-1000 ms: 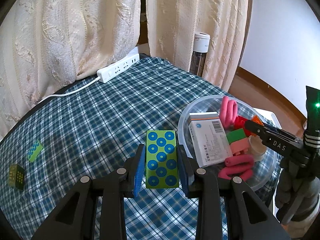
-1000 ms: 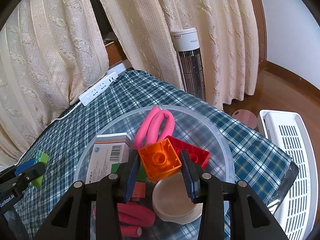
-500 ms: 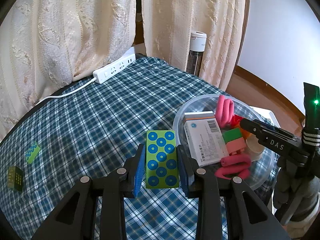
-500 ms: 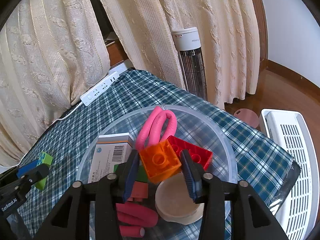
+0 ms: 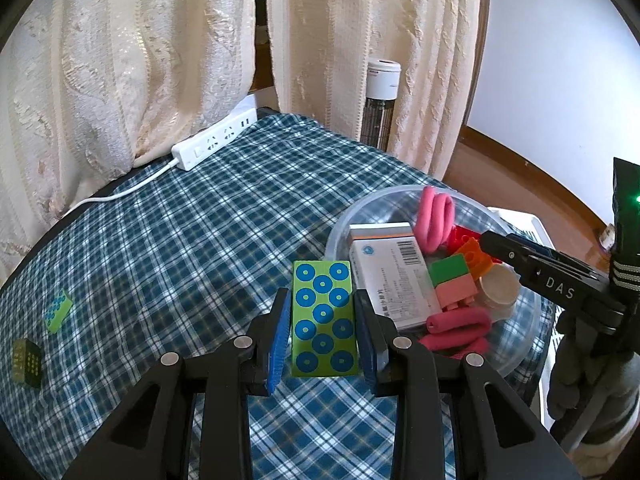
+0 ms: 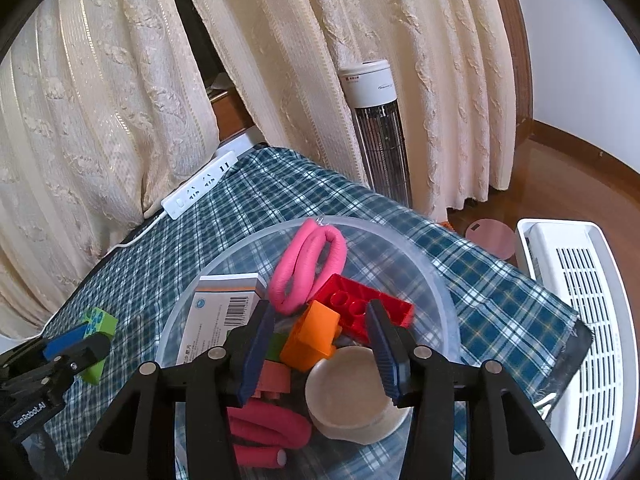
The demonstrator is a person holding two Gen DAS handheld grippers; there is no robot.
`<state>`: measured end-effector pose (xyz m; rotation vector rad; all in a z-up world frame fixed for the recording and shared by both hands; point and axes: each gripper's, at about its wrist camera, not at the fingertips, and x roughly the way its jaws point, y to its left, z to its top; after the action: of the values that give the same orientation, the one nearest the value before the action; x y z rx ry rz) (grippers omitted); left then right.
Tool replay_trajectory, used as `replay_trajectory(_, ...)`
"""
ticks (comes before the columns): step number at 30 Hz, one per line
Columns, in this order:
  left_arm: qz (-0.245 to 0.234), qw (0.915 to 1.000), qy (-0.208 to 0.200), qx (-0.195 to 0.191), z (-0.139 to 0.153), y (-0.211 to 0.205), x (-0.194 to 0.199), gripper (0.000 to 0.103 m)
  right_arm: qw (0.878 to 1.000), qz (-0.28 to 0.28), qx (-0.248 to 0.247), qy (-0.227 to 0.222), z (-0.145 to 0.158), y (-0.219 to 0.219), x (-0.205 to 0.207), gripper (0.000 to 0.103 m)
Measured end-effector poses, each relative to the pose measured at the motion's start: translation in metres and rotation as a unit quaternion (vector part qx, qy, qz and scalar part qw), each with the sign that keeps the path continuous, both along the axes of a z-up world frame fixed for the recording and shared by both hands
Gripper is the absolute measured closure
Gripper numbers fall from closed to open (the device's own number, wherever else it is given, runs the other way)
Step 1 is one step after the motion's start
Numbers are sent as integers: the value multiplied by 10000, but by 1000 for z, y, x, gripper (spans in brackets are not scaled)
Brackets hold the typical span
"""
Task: Organize objects
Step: 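Lower the orange brick into the bowl and open the right tool, then lower the green dotted brick into the bowl and open the left tool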
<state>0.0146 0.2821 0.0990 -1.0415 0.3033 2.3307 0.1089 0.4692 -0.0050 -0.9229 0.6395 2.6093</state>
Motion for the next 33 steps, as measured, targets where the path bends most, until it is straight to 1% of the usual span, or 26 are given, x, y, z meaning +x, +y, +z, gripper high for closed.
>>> replay_trajectory(16, -308, 9995, 0, -86, -4, 36, 7, 71, 9997, -151, -53, 168, 4, 15, 27, 52)
replay_trajectory(33, -495, 9983, -50, -293, -21, 94, -20, 71, 9990, -224, -309, 252, -7, 44, 35, 52)
